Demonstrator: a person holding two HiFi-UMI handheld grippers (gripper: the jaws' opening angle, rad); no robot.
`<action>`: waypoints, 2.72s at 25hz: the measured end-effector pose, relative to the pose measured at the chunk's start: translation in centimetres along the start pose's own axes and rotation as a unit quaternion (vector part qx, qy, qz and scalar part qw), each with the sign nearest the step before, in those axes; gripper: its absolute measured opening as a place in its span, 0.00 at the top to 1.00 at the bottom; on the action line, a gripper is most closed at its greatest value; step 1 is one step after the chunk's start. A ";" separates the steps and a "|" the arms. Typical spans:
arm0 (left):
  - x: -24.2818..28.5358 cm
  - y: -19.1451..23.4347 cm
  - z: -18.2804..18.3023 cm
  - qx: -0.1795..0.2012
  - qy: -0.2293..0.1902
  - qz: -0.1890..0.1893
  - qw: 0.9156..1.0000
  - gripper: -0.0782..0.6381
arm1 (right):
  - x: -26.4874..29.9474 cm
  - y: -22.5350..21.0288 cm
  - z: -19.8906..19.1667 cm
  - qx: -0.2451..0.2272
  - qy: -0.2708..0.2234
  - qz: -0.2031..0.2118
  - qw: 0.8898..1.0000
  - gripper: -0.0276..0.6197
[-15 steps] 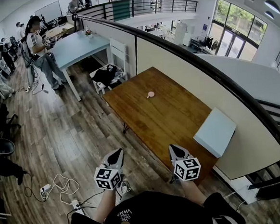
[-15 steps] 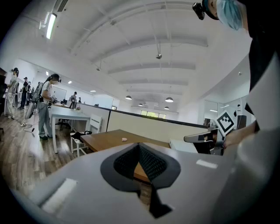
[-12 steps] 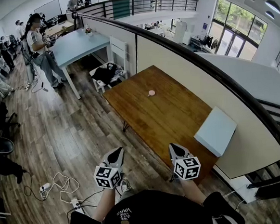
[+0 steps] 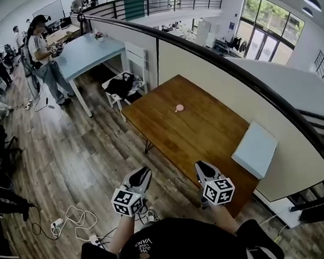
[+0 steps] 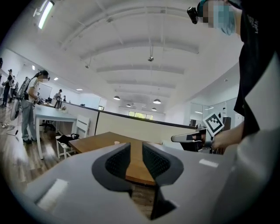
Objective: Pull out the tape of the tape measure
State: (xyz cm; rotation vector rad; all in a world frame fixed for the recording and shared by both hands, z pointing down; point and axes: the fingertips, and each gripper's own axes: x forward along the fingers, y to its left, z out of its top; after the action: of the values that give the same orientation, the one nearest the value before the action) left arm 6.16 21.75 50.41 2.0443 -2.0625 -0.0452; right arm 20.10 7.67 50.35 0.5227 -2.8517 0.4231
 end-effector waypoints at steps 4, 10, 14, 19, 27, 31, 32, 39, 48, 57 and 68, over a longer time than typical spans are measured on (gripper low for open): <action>0.3 1.6 0.3 0.010 0.011 -0.035 0.999 0.63 | 2.1 1.2 0.6 -0.001 -0.018 -0.021 1.000 0.79; -0.2 5.1 0.6 0.020 0.023 -0.058 0.998 0.61 | 4.8 3.3 -0.1 0.005 -0.014 -0.040 0.999 0.63; -0.8 6.9 0.5 0.021 0.026 -0.067 0.997 0.61 | 5.5 4.5 -0.6 0.010 -0.012 -0.054 0.998 0.63; -0.2 7.5 0.0 0.006 0.030 -0.075 0.997 0.61 | 6.1 4.9 -1.0 0.013 0.000 -0.063 0.998 0.63; 2.7 8.4 -0.1 0.000 0.039 -0.080 0.996 0.61 | 8.2 3.0 -0.6 0.015 0.009 -0.062 0.998 0.63; 5.1 9.3 0.2 0.002 0.044 -0.076 0.996 0.61 | 10.2 0.9 0.3 0.015 0.011 -0.058 0.998 0.63; 5.8 9.6 0.3 0.001 0.045 -0.073 0.996 0.61 | 10.7 0.4 0.5 0.015 0.013 -0.056 0.998 0.63; 11.3 10.3 1.4 0.003 0.046 -0.068 0.997 0.61 | 13.3 -3.7 1.9 0.008 0.028 -0.046 0.999 0.63; 18.4 10.7 1.5 0.007 0.056 -0.071 0.996 0.61 | 16.3 -8.5 2.9 -0.003 0.046 -0.027 0.999 0.63; 22.7 13.2 0.5 0.002 0.079 -0.098 0.992 0.61 | 20.5 -11.1 2.4 0.016 0.062 -0.044 0.997 0.63; 27.6 18.9 1.0 0.031 0.123 -0.209 0.970 0.61 | 25.5 -11.7 3.1 0.050 0.052 -0.149 0.986 0.63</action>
State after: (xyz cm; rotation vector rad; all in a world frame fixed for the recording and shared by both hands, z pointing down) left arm -12.50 -5.29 56.97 2.3509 -1.4831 0.1945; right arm 0.69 -11.79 56.79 0.9027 -2.6049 0.5231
